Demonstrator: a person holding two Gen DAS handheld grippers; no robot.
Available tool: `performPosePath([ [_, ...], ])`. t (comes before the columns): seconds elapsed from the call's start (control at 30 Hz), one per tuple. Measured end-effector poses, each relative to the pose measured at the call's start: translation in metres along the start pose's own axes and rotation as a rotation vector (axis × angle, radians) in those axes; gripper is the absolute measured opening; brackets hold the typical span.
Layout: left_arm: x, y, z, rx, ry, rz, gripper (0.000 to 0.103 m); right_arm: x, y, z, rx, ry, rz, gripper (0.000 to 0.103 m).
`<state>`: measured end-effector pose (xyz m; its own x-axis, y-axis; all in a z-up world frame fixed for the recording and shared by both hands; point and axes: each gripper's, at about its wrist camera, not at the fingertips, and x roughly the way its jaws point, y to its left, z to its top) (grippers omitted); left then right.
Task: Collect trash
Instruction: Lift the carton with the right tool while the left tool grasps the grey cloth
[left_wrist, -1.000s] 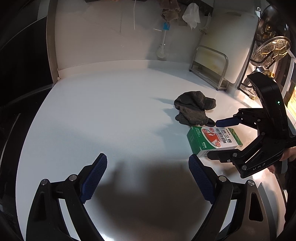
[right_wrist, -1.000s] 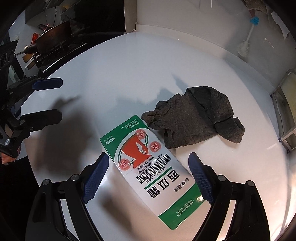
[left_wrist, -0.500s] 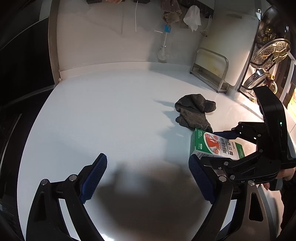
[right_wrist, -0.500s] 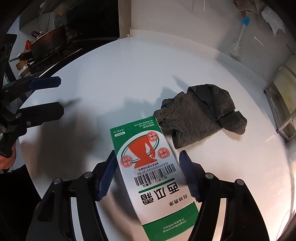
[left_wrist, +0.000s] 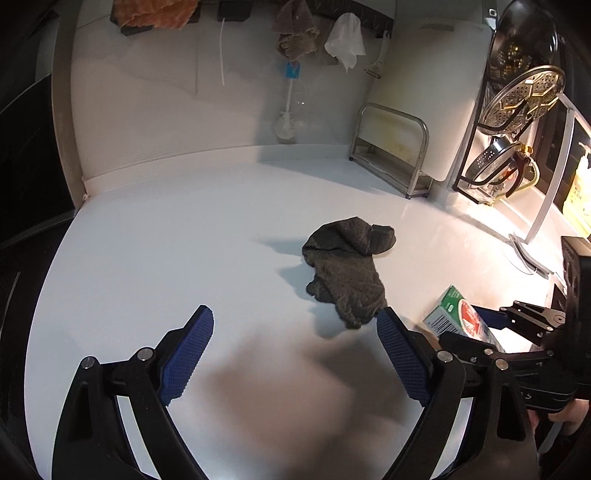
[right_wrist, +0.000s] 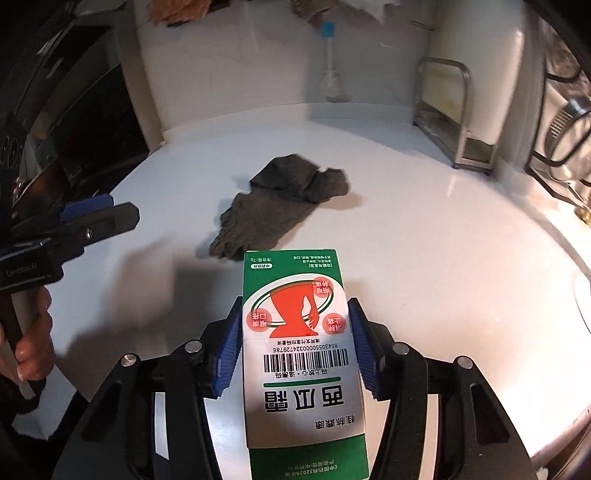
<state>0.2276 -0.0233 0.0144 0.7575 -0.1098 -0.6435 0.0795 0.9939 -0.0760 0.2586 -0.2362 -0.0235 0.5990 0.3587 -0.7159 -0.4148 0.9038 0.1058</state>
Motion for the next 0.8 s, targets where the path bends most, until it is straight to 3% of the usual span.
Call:
performPosePath([
  [0.07,0.012,-0.012,0.008,0.017,0.0,-0.001,0.092,-0.01,-0.013,0.002,0.051,-0.051,-0.043,0.052],
  [0.23,0.056,-0.035,0.023,0.025,0.059,0.006,0.092,-0.028,-0.041,0.0,0.146,-0.12,-0.048,0.052],
  [0.4,0.089,-0.048,0.032,-0.005,0.116,0.018,0.092,-0.033,-0.046,-0.002,0.156,-0.136,-0.045,0.052],
  [0.7,0.121,-0.06,0.034,0.033,0.195,0.077,0.092,-0.035,-0.044,-0.002,0.153,-0.146,-0.019,0.052],
  [0.8,0.126,-0.06,0.033,0.038,0.223,0.077,0.081,-0.033,-0.043,-0.003,0.152,-0.141,-0.019,0.052],
])
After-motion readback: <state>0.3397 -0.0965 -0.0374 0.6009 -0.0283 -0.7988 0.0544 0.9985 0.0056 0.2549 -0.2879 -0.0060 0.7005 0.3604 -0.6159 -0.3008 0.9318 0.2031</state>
